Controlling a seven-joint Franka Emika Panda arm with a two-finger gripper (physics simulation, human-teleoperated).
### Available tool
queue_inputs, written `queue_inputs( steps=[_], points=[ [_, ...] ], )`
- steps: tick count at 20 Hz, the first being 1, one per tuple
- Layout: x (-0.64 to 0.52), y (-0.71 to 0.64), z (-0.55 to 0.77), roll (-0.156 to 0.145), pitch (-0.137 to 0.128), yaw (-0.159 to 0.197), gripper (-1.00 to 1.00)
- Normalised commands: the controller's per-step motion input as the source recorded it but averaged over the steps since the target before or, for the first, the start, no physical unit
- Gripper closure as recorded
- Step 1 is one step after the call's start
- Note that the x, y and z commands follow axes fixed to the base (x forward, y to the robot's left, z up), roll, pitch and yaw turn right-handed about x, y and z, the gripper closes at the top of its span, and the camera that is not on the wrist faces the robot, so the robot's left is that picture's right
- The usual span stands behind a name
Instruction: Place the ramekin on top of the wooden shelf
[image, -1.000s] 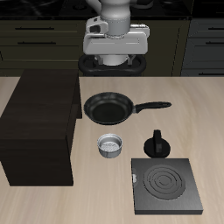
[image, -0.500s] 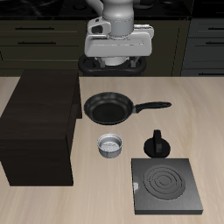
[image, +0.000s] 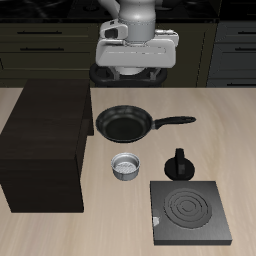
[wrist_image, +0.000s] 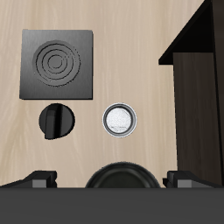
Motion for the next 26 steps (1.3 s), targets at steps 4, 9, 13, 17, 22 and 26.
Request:
queue_inputs(
  steps=[4,9,13,17,22,26],
  points=[
    [0.10,0.00,-0.03,0.001,-0.024,-0.011,-1.00],
    [0.08,-0.02,-0.10,-0.008,-0.019,-0.004,-1.00],
    [0.00,0.05,-0.22,0.000,-0.022,0.007,-1.00],
    [0.09,0.00,-0.33,-0.005,0.017,-0.029,-1.00],
    [0.04,0.12,-0.32,-0.008,-0.011,0.013,-1.00],
    [0.06,0.13,-0.25,0.019,-0.016,0.009,-1.00]
  ],
)
